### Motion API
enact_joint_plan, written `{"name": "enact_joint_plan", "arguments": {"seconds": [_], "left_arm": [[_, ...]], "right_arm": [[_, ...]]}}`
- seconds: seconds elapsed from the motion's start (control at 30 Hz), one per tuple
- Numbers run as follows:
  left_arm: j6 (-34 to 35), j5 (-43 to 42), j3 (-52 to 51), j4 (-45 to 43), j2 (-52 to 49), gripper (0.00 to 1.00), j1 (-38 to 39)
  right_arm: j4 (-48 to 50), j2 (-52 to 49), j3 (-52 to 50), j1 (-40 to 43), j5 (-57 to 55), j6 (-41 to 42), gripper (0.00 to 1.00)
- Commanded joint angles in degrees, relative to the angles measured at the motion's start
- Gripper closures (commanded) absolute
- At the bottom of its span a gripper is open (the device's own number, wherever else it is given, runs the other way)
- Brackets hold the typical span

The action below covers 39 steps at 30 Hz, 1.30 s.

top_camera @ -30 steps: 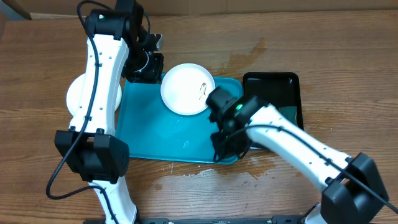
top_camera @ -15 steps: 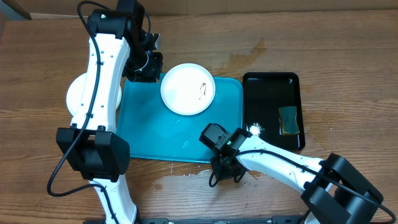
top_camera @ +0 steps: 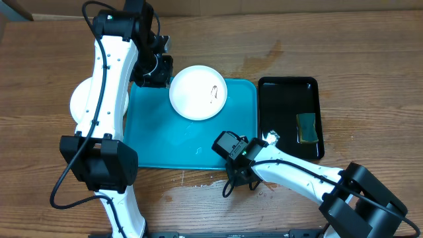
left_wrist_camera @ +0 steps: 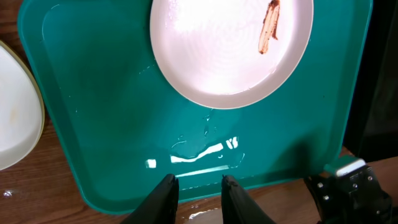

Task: Clean dirty plates on tray and stack at the side

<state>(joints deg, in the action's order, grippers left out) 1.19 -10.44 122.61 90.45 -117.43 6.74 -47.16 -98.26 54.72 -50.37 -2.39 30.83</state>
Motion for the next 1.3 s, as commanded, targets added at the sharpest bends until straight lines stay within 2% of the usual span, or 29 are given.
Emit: {"name": "enact_joint_plan", "arguments": {"seconds": [0.0,0.1,0.2,0.3,0.43,0.57,0.7,0.97,1.27], "left_arm": [[0.5,0.4,0.1,-0.1,-0.3,0.74,-0.1],[0.5,0.4,0.1,-0.1,-0.3,0.74,-0.1],[0.5,0.4,0.1,0.2,-0.3,0.72,-0.1],[0.6,0.3,0.1,0.2,-0.3,0.70,-0.1],[2.4,0.3,0.1,-0.8,-0.3,0.68,-0.1],[3.6,0.4,-0.8,-3.2,-0.3,0.64,0.0],[4.8,1.8,-4.4,-7.7,-0.3,0.62,0.0],[6.4,3.5,-19.8,-22.1,-0.3,0.62,0.0],[12.6,3.9,-29.7,-36.0,-0.3,0.67,0.0]], "right_arm": [[0.9,-0.1,0.0,2.1,-3.0,0.3,0.87],[0.7,-0.1,0.0,4.2,-2.4,0.2,0.87],[-0.1,0.1,1.3,5.9,3.8,-2.6,0.87],[-3.2,1.1,5.0,7.3,10.1,-7.0,0.77],[-12.4,3.3,14.1,9.9,11.5,-7.3,0.67],[-19.3,4.7,22.8,14.0,10.2,-8.6,0.45],[-20.5,4.8,26.5,20.6,7.1,-8.6,0.31],[-17.2,4.8,26.3,32.1,7.0,-8.6,0.31],[-12.6,4.7,26.3,35.5,6.9,-8.9,0.30]]}}
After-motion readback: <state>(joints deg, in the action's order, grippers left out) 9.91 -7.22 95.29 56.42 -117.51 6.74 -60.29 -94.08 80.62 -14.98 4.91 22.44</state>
